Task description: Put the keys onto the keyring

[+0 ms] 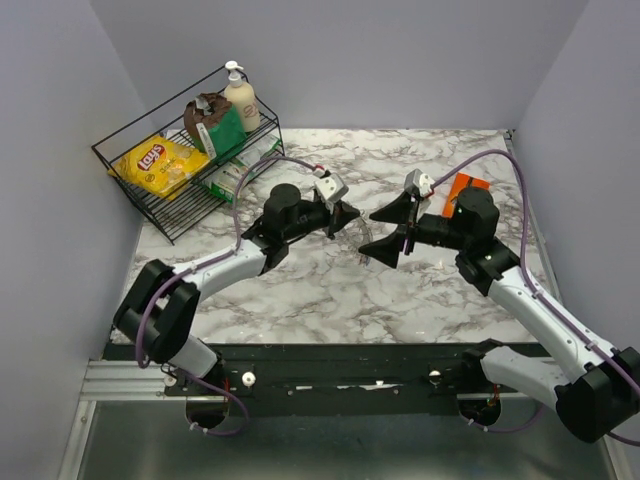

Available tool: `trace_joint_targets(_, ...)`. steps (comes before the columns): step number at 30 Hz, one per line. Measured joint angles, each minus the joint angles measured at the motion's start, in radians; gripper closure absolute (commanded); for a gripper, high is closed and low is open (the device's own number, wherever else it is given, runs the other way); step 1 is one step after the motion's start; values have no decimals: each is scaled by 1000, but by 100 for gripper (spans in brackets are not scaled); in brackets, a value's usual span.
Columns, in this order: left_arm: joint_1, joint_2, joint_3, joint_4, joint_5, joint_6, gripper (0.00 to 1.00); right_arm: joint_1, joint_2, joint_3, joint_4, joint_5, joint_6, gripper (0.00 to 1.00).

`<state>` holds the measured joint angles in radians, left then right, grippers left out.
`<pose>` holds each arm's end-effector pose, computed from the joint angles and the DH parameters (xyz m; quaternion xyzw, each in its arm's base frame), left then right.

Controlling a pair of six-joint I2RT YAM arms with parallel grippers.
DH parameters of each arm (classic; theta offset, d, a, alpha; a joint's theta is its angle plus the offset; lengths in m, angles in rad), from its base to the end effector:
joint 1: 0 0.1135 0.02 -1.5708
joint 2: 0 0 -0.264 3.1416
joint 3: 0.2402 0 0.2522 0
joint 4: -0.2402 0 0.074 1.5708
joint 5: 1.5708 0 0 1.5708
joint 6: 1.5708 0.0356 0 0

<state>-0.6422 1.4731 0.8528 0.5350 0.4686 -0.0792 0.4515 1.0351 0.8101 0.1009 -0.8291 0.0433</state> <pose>0.2577 -0.2128 0.2737 0.3499 0.6447 -0.3922 0.5551 0.1997 0.1260 0.3322 -0.4001 0.6178 0.4411 0.5135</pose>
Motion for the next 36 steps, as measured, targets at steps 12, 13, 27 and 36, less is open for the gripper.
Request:
trace_joint_targets(12, 48, 350, 276, 120, 4, 1, 100, 0, -55, -25, -23, 31, -12, 0)
trace_joint_targets(13, 53, 373, 268, 135, 4, -3, 100, 0, -55, -29, -25, 31, -14, 0)
trace_joint_targets(27, 60, 349, -111, 291, -49, -110, 88, 0, -53, -60, -42, 31, -18, 0)
trace_joint_targets(36, 60, 292, -163, 292, -56, -146, 44, 0, -26, -60, -42, 28, -18, 0)
